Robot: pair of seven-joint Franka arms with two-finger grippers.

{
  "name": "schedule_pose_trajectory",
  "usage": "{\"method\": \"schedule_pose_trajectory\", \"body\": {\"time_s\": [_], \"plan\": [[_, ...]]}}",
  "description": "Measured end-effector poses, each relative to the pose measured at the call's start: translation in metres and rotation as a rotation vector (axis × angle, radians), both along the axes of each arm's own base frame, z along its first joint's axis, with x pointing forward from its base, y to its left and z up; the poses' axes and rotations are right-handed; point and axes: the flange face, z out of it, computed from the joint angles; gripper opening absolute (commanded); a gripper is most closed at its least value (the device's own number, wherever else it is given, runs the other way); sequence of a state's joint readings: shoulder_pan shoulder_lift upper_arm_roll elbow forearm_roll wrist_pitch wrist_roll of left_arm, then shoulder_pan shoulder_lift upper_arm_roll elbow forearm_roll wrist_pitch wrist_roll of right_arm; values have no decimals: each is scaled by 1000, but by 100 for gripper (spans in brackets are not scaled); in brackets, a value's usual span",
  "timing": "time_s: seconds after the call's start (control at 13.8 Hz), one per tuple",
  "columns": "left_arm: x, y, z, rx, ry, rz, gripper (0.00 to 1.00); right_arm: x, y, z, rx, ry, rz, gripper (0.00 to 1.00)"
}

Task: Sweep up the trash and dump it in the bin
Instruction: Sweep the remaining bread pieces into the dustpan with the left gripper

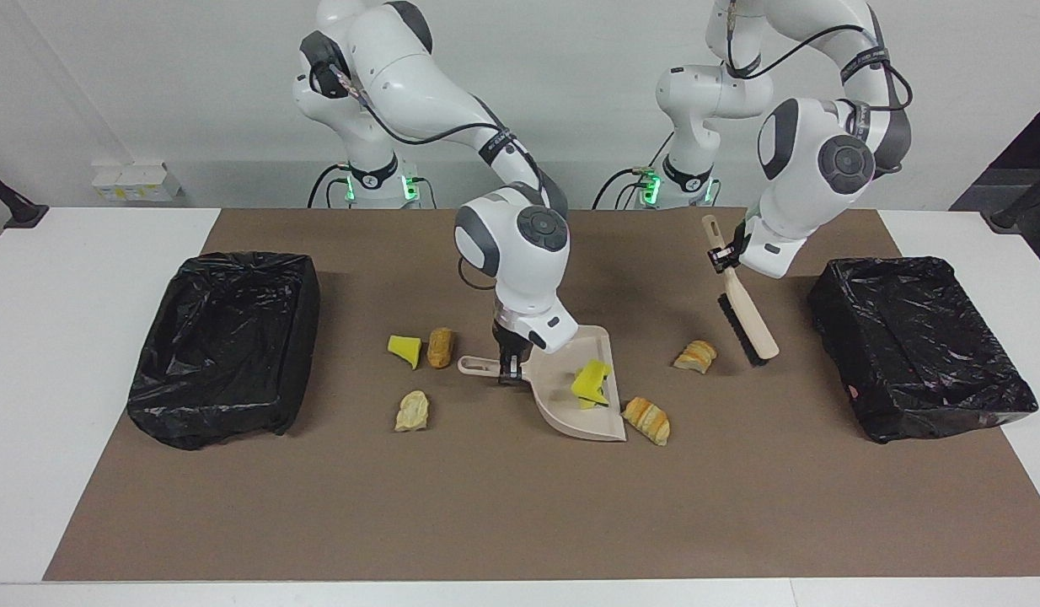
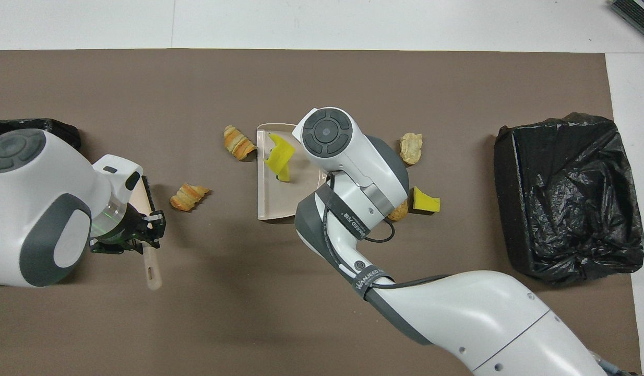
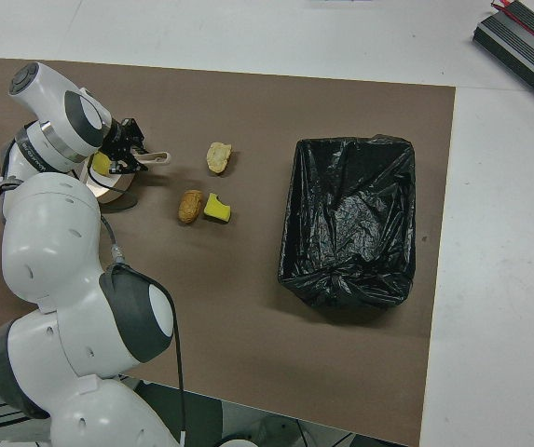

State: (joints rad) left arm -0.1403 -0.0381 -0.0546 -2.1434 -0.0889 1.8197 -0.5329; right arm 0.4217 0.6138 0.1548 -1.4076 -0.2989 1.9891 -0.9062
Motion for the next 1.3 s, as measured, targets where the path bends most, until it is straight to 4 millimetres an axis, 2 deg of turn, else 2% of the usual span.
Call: {"method": "schedule_pose_trajectory", "body": {"time_s": [0.07,0.22,0.51,0.72,0.94,1.01,1.16,1.3], "plan": [[-4,-4,-12,-15,-10,14,0,0,0,0,0,0,0,0],[-7,-22,-23,-37,-39,1,0,0,0,0,0,0,0,0],[-1,-81,-39,-93,-145,-75,0,0,0,0,0,0,0,0],[18,-118,-35,-131,-188,-111,0,0,0,0,0,1,0,0],[16,-159,-30,-189,-188,-150,0,0,-2,-2,-3,3,-2,0],[16,-165,-27,-207,-193,-171,0,0,-2,-2,-3,3,-3,0],[21,-164,-13,-244,-205,-305,0,0,-2,-2,-3,3,-3,0],[30,-143,16,-288,-181,-476,0,0,-2,-2,-3,3,-3,0]]}}
